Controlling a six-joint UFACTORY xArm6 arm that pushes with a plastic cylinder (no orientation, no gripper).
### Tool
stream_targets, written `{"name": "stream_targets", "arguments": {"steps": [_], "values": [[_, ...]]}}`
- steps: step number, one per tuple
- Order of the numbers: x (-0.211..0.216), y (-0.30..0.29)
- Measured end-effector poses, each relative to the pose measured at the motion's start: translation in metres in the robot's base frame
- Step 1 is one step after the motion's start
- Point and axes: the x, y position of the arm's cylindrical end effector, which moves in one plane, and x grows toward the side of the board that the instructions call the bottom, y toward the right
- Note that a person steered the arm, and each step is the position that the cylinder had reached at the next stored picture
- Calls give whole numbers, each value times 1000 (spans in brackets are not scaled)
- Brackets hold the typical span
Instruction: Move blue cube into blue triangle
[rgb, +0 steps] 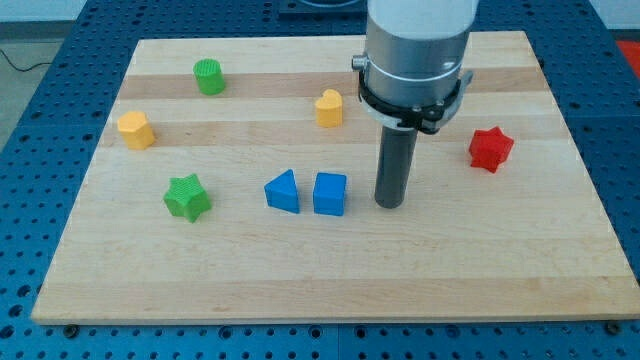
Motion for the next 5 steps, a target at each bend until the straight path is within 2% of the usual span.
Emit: {"name": "stream_targets", "arguments": {"steps": [2, 5], "values": [[0, -79], [-20, -93]]}}
